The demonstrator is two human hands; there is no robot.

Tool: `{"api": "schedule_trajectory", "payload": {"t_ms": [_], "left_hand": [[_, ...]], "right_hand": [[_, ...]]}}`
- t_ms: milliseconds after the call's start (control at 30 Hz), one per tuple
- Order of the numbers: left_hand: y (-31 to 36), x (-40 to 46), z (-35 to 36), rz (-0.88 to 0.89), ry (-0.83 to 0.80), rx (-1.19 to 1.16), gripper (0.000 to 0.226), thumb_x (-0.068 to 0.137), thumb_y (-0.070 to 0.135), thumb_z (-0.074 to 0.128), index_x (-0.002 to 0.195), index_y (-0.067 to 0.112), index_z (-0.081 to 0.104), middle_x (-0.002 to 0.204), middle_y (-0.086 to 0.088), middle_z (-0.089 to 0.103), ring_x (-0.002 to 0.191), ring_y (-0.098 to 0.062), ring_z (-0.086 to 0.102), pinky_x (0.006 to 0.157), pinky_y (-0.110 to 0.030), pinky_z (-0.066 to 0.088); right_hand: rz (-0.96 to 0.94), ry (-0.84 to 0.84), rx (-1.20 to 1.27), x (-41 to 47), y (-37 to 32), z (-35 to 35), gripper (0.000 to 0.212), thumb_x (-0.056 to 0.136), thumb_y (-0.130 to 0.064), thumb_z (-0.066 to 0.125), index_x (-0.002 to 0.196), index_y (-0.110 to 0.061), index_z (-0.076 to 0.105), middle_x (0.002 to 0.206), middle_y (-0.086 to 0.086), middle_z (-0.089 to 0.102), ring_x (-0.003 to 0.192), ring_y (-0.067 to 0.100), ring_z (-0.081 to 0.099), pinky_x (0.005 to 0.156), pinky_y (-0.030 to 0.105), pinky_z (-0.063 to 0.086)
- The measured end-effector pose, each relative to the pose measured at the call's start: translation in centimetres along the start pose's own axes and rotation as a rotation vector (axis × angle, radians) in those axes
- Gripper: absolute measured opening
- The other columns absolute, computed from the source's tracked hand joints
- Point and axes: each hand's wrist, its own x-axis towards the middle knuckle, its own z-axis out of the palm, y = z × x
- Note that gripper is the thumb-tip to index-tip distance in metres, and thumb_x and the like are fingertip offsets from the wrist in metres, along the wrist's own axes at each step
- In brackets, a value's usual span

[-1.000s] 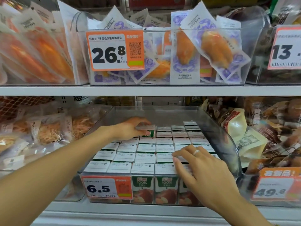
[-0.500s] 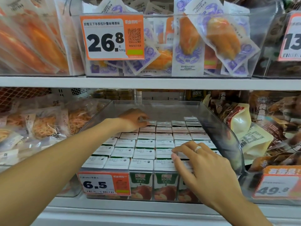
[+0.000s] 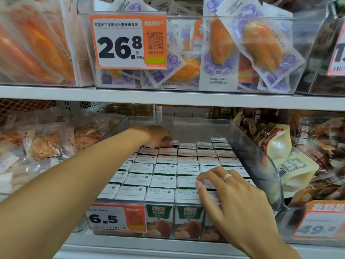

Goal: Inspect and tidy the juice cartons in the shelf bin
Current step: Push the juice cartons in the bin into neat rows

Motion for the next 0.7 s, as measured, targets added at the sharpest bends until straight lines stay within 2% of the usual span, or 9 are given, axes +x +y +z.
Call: {"api": "schedule_trajectory", "payload": {"t_ms": [167,300,333,400,433,533,600,667,700], "left_hand": [[0.1,-0.8,-0.1,0.041,0.143,-0.072,0.041,0.101,0.031,0.048,0.139,0.019,0.048,0.136,-0.006,0.052,0.124,-0.025,0.052,0.102,-0.038,0.044],[1.5,-2.8,-1.2,0.072,0.427,-0.284,0.04,0.103,0.028,0.045,0.14,0.013,0.046,0.14,-0.011,0.053,0.125,-0.027,0.053,0.102,-0.041,0.046],[2.0,-3.7,-1.3,0.085,0.49,-0.405,0.038,0.103,0.026,0.045,0.138,0.01,0.048,0.139,-0.011,0.054,0.125,-0.025,0.054,0.101,-0.036,0.047],[3.2,-6.2,-1.0,0.057,0.62,-0.592,0.034,0.103,0.024,0.046,0.133,0.01,0.053,0.133,-0.007,0.059,0.116,-0.016,0.056,0.088,-0.013,0.048],[3.9,-7.6,-0.7,0.011,0.679,-0.642,0.032,0.103,0.025,0.046,0.13,0.012,0.056,0.128,-0.005,0.062,0.112,-0.015,0.057,0.083,-0.012,0.048],[5.7,-11.9,0.3,-0.138,0.749,-0.755,0.031,0.103,0.033,0.044,0.119,0.013,0.061,0.113,-0.01,0.065,0.101,-0.025,0.061,0.087,-0.038,0.048],[7.1,-15.0,0.5,-0.179,0.773,-0.928,0.028,0.103,0.032,0.045,0.118,0.014,0.061,0.108,-0.006,0.065,0.093,-0.017,0.06,0.083,-0.033,0.05],[8.2,-18.3,0.9,-0.208,0.773,-1.131,0.02,0.101,0.029,0.048,0.114,0.02,0.061,0.101,0.002,0.066,0.085,-0.004,0.06,0.073,-0.017,0.051],[8.6,-19.8,1.2,-0.235,0.754,-1.212,0.016,0.101,0.03,0.05,0.11,0.024,0.061,0.1,0.004,0.067,0.084,-0.002,0.06,0.074,-0.016,0.052]], "right_hand": [[-0.004,-0.03,-0.025,0.0,0.1,0.1,0.048,0.093,-0.058,0.019,0.098,-0.04,0.063,0.095,-0.021,0.06,0.085,0.004,0.058,0.048,0.02,0.028],[-0.03,-0.047,-0.05,0.0,0.2,0.1,0.053,0.093,-0.059,0.016,0.102,-0.039,0.064,0.098,-0.018,0.061,0.089,0.007,0.06,0.049,0.021,0.026],[-0.035,-0.055,-0.048,0.1,0.3,0.1,0.055,0.092,-0.059,0.014,0.104,-0.038,0.064,0.1,-0.018,0.061,0.091,0.007,0.059,0.051,0.022,0.028],[-0.048,-0.071,-0.05,0.2,0.4,0.1,0.058,0.091,-0.06,0.012,0.108,-0.039,0.062,0.105,-0.017,0.06,0.096,0.008,0.057,0.056,0.022,0.03],[-0.055,-0.078,-0.051,0.2,0.5,0.1,0.058,0.092,-0.06,0.012,0.111,-0.039,0.061,0.107,-0.017,0.059,0.098,0.008,0.056,0.059,0.023,0.03],[-0.055,-0.158,0.01,0.2,0.7,-0.1,0.047,0.097,-0.056,0.024,0.119,-0.035,0.06,0.116,-0.013,0.058,0.108,0.012,0.052,0.069,0.025,0.034],[-0.017,-0.215,0.129,0.3,0.6,-0.7,0.039,0.098,-0.049,0.038,0.119,-0.029,0.063,0.119,-0.007,0.06,0.112,0.016,0.052,0.079,0.029,0.04],[0.02,-0.192,0.228,0.3,-0.1,-1.5,0.031,0.098,-0.039,0.048,0.116,-0.024,0.067,0.121,-0.001,0.064,0.115,0.019,0.053,0.089,0.031,0.044],[0.04,-0.162,0.287,0.2,-0.6,-2.0,0.028,0.098,-0.036,0.051,0.116,-0.022,0.067,0.122,-0.001,0.065,0.115,0.017,0.054,0.091,0.031,0.044]]}}
